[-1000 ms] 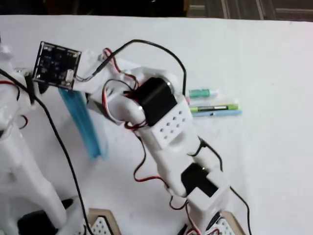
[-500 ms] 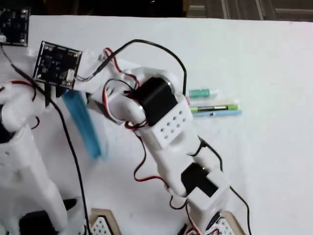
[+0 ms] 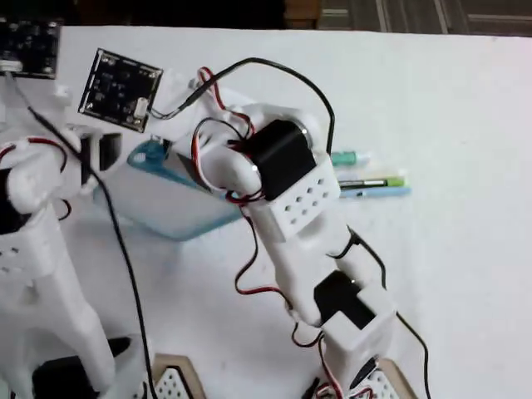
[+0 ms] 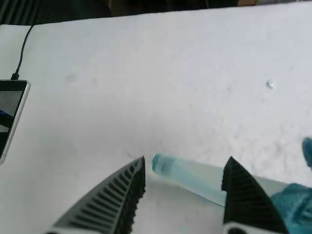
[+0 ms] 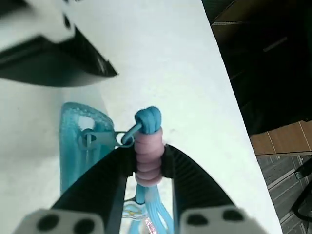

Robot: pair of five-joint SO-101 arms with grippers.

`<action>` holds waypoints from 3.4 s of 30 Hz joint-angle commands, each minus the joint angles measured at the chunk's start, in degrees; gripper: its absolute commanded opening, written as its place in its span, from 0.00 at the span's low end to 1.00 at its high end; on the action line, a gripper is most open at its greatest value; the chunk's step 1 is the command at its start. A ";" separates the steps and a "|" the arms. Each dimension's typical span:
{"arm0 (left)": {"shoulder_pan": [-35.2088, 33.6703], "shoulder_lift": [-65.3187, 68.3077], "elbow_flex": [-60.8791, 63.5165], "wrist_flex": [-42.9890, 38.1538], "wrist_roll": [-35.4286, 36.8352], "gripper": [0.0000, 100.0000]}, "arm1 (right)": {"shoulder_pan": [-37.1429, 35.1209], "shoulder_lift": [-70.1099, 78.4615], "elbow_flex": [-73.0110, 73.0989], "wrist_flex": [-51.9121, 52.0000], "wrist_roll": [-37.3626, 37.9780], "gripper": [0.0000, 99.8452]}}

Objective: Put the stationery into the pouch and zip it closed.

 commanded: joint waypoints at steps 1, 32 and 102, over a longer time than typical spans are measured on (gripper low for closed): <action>-0.75 -0.04 -4.31 1.85 1.93 0.27 | 0.48 -0.31 -0.18 0.57 -0.53 0.02; 9.10 -12.70 7.91 0.53 2.11 0.27 | 0.57 -0.31 -0.18 0.31 -0.53 0.02; 8.48 -12.00 25.58 -6.86 6.24 0.25 | 8.75 -12.09 11.96 1.10 5.80 0.02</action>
